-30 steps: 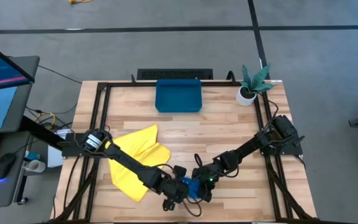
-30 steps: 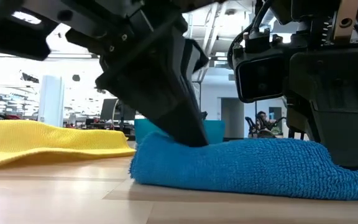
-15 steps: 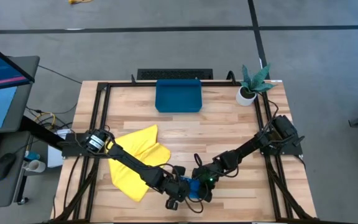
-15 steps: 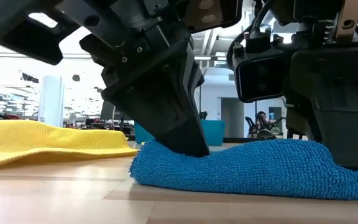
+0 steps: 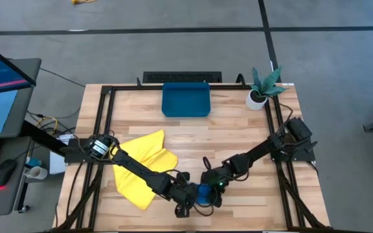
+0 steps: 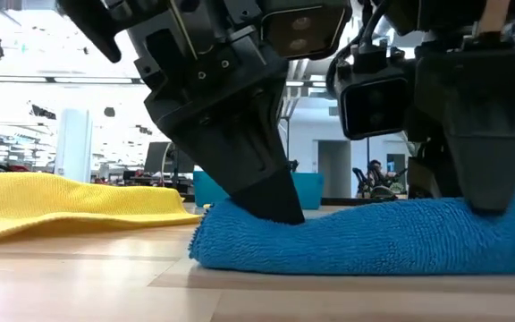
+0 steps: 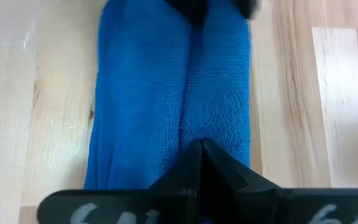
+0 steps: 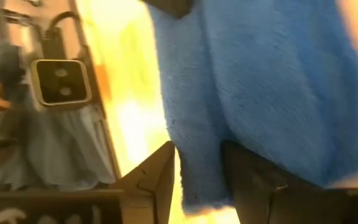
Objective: Roll microfiber towels into tight, uniform cylinder then place into a basket
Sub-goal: Roll the blue microfiber cloth
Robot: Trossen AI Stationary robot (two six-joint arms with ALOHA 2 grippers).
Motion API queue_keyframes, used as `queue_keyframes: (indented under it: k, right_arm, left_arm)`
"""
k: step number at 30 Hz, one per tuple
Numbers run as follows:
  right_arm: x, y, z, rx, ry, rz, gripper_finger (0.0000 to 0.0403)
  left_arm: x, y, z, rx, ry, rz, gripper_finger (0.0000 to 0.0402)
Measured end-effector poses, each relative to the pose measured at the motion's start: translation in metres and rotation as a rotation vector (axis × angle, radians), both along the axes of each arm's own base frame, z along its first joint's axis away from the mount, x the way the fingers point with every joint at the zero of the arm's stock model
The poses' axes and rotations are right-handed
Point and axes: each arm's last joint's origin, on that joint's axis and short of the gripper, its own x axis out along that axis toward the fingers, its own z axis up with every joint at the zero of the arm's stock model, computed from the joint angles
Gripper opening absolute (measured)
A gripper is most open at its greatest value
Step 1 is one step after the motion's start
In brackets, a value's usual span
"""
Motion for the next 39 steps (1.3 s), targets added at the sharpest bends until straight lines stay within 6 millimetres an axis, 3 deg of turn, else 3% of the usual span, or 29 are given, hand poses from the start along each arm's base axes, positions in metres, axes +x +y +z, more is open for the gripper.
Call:
queue_keyframes:
  k: [11, 18, 22, 26, 32, 39]
  right_arm:
    - [-0.031, -0.014, 0.05, -0.251, -0.04, 0.002, 0.0153]
    - [-0.062, 0.032, 0.075, -0.571, -0.405, 0.152, 0.0154]
    - [-0.076, 0.062, 0.072, -0.681, -0.585, 0.298, 0.0152]
    - [-0.081, 0.08, 0.057, -0.77, -0.672, 0.447, 0.0153]
    - [-0.064, 0.082, 0.038, -0.787, -0.709, 0.437, 0.0144]
    - [-0.054, 0.074, 0.022, -0.756, -0.63, 0.423, 0.0118]
  left_arm:
    - [0.0, 0.0, 0.0, -0.012, -0.001, 0.043, 0.0]
    - [0.0, 0.001, 0.0, -0.022, 0.0, 0.064, 0.0]
    - [0.0, 0.001, 0.0, -0.028, 0.001, 0.075, 0.0]
    - [0.0, 0.001, 0.0, -0.034, 0.002, 0.088, 0.0]
    - [0.0, 0.001, 0.0, -0.036, 0.003, 0.093, 0.0]
    - [0.0, 0.001, 0.0, -0.035, 0.003, 0.093, 0.0]
